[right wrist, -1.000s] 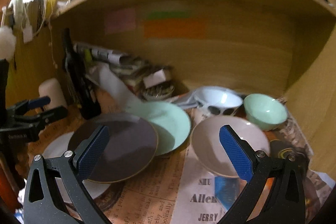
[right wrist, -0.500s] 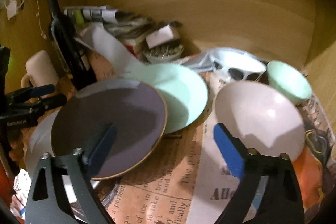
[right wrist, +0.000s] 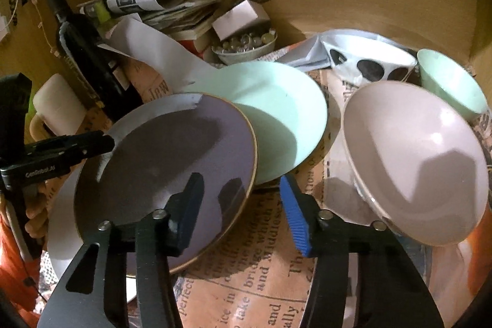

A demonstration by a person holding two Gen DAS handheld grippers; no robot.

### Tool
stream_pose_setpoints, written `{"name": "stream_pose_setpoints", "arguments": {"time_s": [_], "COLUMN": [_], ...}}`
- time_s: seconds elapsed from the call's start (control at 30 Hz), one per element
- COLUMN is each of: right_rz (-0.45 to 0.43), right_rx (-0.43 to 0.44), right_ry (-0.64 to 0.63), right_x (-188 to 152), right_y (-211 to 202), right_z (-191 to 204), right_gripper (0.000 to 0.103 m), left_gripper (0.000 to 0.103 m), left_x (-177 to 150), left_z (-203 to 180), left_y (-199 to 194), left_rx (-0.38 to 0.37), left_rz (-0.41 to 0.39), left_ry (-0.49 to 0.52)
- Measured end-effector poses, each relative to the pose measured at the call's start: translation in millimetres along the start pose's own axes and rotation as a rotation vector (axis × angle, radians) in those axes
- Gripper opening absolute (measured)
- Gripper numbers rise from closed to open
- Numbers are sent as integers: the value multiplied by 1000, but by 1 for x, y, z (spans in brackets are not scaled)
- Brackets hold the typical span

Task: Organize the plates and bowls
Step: 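Lower both tools to the dark brown plate rim and close on it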

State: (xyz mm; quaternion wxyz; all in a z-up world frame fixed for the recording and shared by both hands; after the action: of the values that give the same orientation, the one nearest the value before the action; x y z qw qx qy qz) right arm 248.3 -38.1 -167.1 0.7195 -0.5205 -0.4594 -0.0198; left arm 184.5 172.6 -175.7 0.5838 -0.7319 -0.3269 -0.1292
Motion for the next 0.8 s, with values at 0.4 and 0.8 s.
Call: {"name": "stream_pose_setpoints", "arguments": {"time_s": [0.4, 0.8], "right_rz": [45, 25], "right_rx": [97, 78], "right_ry": [44, 41], "right_x": [-5, -5], "right_y": [8, 9], "right_z": [2, 8], "right_gripper": [31, 28], "left_gripper": [24, 24], "left_x": [-1, -3], "left_z": [0, -4], "left_y": [6, 3], "left_rx": [-38, -10], "left_rz": [50, 35], "left_ry": [-6, 0]}}
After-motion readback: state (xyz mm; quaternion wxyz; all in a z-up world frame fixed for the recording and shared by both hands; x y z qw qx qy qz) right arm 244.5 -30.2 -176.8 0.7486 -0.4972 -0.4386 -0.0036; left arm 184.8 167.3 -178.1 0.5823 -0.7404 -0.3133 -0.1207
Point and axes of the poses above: each gripper's, at about its wrist camera, not at the fingertips, and y roughly the way its jaws point, z to its left, x to its top, the point moved 3 cm from there along y, roughly the way its jaws point, and after that the axes turned 8 degrees about -y, right-handed, at the moved point
